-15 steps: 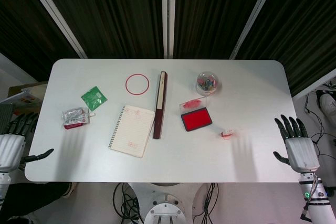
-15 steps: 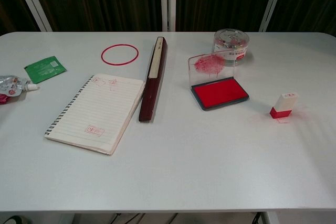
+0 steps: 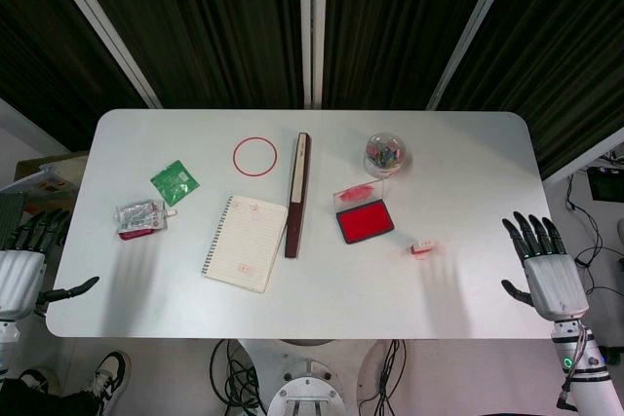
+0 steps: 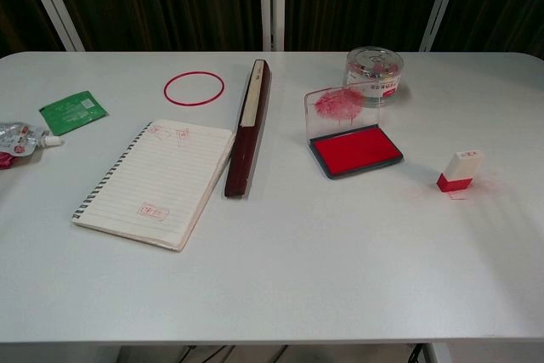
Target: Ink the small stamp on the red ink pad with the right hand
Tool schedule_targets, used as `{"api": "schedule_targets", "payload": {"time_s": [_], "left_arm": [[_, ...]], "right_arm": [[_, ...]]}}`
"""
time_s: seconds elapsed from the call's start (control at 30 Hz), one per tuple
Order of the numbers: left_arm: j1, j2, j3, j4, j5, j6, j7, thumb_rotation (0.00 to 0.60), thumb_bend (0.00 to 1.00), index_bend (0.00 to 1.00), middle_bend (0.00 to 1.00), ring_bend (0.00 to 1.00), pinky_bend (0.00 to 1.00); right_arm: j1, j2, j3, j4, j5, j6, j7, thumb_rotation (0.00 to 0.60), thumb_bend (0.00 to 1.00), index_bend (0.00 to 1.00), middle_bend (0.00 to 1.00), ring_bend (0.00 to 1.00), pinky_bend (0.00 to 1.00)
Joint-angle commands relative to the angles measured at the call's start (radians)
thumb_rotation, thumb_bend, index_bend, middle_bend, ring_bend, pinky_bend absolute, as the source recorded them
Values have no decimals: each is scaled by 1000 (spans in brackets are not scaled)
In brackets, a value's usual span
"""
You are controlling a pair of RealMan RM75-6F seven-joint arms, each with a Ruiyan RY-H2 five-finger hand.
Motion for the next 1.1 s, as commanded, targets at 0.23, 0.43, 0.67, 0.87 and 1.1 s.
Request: {"api": "schedule_targets", "payload": {"time_s": [0.23, 0.43, 0.67, 0.87, 1.1], "left_arm": [[3, -10, -1, 20, -13, -7, -16, 250, 67, 34, 76, 79, 190], [0, -16, 1, 42, -11, -13, -34, 246, 67, 34, 76, 79, 190], [2, -21, 5, 61, -13, -18, -57, 248, 67, 34, 77, 79, 190], [2, -28, 6, 77, -13, -21, -72, 248, 67, 34, 77, 79, 190], [-4, -26, 5, 78, -13, -29, -72, 247, 67, 34, 76, 79, 190]], "right_arm": [[31, 7, 6, -42, 7, -46, -71, 600, 48, 0, 0, 0, 0], [55, 5, 16, -68, 7, -73, -148, 600, 48, 0, 1, 171, 242], [99, -15, 25, -95, 44, -152, -230, 600, 48, 0, 100, 799, 1000], [152, -78, 38, -72, 90, -239, -311, 600, 51, 0, 75, 819, 1000], [217, -147, 54, -33, 161, -344, -378, 600, 58, 0, 81, 824, 1000]]}}
